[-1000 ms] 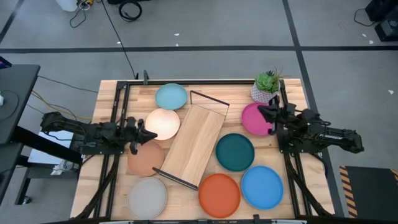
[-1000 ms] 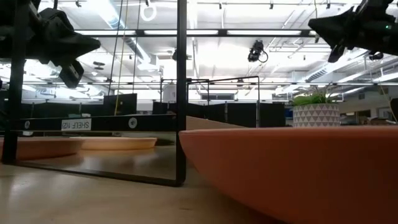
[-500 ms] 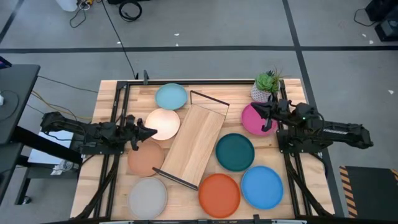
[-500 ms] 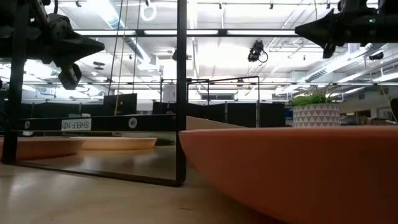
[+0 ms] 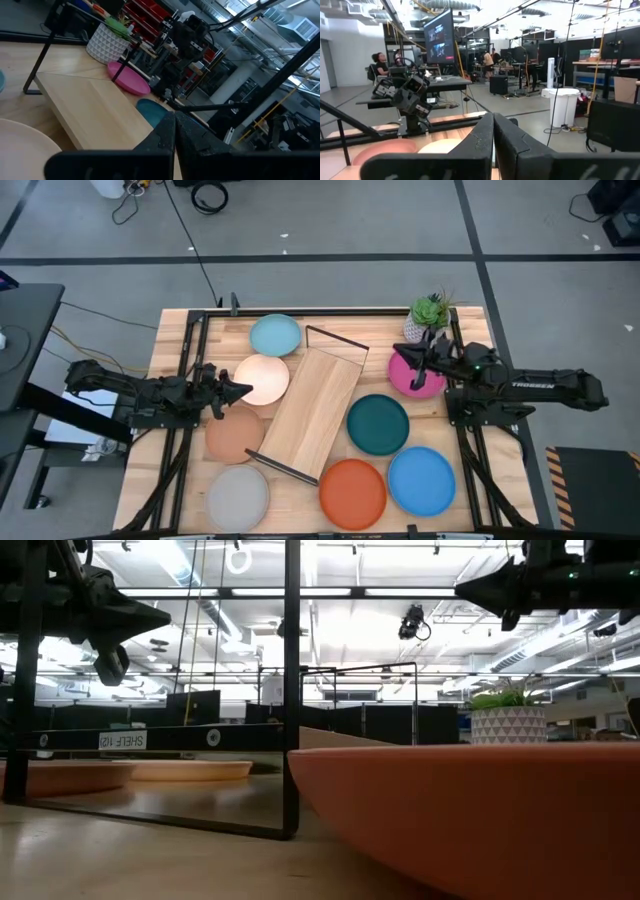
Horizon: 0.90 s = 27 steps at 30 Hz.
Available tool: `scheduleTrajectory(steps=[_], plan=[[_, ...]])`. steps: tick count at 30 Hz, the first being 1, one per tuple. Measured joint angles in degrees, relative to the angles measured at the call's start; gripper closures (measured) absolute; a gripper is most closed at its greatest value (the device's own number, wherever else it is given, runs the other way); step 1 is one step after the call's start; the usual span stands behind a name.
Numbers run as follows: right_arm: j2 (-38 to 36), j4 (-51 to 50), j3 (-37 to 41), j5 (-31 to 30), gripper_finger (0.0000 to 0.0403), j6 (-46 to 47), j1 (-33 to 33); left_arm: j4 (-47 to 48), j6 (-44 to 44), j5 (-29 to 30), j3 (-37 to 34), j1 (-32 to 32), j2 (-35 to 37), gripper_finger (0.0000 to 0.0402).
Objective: Place and stack plates onto a shelf
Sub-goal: Put the pink plate on the shelf
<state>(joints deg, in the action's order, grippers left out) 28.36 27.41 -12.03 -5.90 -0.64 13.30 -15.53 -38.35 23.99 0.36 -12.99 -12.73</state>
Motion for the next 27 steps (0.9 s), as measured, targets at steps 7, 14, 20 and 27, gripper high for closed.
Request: scheduleTrajectory(steps=[7,14,20,27], plan=[[0.15,-0.68,0.00,2.57,0.0385,1.26,0.00,-0.50,0.02,3.66,0.00,0.00,-0.01,0.0392],[2.75,-17.89,-7.62,2.11,0.0385,2.79,-0.02,-2.04,0.04,8.15,0.00,0.02,-0.02,0.0392],[9.65,-33.22,-16.50,0.78,0.0385,2.38,-0.04,-9.08,3.57,13.76,0.00,0.02,-0.01,0.0392],[20.02,-39.47,-17.11,2.77,0.0372,4.66,-1.98,-10.60,13.32,13.96,0.00,0.02,-0.02,0.0392]])
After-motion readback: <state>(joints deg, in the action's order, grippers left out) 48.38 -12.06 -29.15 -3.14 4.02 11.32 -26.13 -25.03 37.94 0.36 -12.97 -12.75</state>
